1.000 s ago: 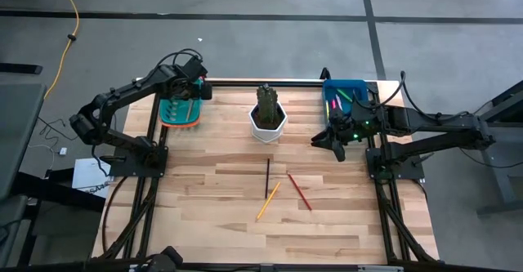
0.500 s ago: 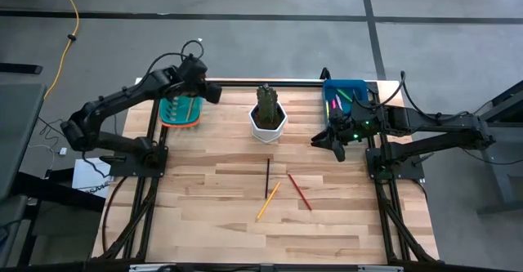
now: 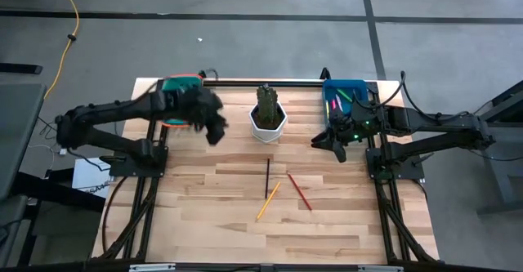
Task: Sort pens & pencils
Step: Put the red pencil into the green bin
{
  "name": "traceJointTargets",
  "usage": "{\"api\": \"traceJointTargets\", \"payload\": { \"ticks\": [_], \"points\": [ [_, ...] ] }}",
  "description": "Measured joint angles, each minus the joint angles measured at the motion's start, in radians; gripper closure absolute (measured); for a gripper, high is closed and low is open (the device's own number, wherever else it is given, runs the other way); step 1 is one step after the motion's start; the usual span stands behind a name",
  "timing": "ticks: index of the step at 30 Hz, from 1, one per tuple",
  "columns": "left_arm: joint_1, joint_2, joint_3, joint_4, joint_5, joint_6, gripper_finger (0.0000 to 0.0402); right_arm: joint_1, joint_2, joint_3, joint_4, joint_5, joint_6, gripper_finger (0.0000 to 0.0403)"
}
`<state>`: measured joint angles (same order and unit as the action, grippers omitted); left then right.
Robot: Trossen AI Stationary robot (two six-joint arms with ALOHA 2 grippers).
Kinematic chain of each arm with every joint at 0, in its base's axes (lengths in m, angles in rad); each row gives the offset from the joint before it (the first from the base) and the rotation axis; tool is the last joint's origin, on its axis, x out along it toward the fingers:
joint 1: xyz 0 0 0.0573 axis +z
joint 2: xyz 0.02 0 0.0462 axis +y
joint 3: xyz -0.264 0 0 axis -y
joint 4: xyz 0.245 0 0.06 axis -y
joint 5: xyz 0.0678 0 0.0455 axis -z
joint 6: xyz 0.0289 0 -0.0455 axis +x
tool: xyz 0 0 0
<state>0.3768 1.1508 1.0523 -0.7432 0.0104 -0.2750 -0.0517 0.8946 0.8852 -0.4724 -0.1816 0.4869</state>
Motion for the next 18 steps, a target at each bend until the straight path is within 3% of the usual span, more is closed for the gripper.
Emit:
{"api": "traceJointTargets", "payload": {
  "ticks": [10,18],
  "points": [
    [-0.42,0.067,0.0,0.053,-0.206,-0.292,0.0307,0.01,0.008,0.0,-0.055,-0.065,0.099,0.0313],
    [-0.603,0.17,0.0,0.109,-0.345,-0.588,0.0307,0.118,0.086,-0.001,-0.186,-0.043,0.091,0.0313]
  ]
}}
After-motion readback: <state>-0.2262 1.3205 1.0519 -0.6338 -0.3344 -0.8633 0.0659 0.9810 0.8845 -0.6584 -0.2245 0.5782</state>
